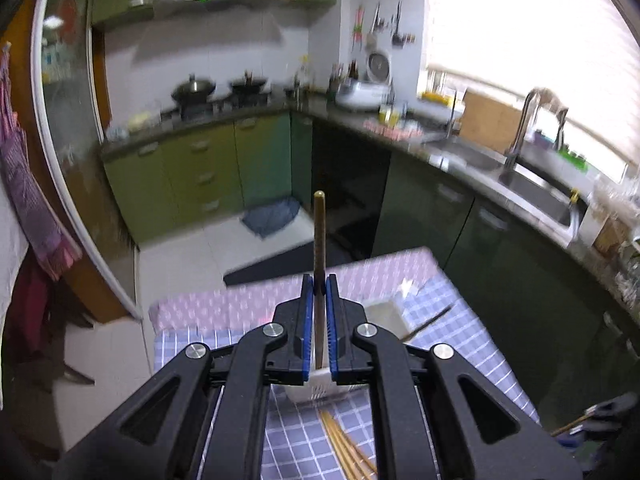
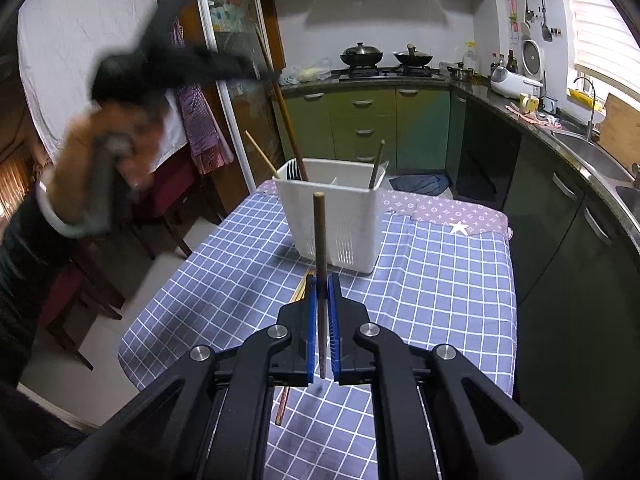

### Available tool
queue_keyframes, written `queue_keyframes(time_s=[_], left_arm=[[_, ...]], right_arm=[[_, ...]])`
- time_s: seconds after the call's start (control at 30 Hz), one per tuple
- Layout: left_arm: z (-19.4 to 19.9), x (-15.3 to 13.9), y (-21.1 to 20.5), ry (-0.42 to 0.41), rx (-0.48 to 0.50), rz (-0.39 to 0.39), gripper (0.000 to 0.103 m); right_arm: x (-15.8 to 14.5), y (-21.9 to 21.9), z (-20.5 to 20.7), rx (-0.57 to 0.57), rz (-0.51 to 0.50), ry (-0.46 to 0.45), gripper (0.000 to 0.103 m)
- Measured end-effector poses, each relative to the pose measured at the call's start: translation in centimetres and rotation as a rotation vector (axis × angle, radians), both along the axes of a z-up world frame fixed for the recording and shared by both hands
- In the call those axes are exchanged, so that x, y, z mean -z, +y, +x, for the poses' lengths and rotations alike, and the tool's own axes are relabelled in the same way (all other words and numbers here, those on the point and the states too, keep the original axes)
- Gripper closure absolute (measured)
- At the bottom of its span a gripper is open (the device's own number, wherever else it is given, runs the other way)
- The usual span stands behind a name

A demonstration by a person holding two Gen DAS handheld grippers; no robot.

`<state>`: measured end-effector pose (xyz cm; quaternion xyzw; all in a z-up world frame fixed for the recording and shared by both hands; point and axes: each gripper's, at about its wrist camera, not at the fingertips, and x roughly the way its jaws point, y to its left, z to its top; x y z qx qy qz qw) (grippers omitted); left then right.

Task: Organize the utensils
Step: 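Open the left tool over the white holder while the right tool carries its chopstick, then release the chopstick into the white holder with the right tool while the left tool returns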

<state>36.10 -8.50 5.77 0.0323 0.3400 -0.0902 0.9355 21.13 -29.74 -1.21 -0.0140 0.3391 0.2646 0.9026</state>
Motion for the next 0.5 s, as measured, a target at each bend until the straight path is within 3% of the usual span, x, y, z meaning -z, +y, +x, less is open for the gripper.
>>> queue_keyframes(time_s=[0.13, 0.27, 0.5], left_arm=[[0.3, 2.2, 0.7, 0.057, -0.005, 0.021, 0.093], [-1.9, 0.8, 1.7, 0.003, -0.003, 0.015, 0.075], [-7.8, -1.1, 4.1, -0.056, 0.012, 0.016, 0.067]], right_arm=[[-2.5, 0.7, 0.5, -0.006, 0.011, -0.044, 0.097], [-6.9, 1.5, 1.9, 0.022, 0.070, -0.138, 0.097], [-12.1, 3.2, 7.7, 0.115, 0.155, -0.245, 0.097]])
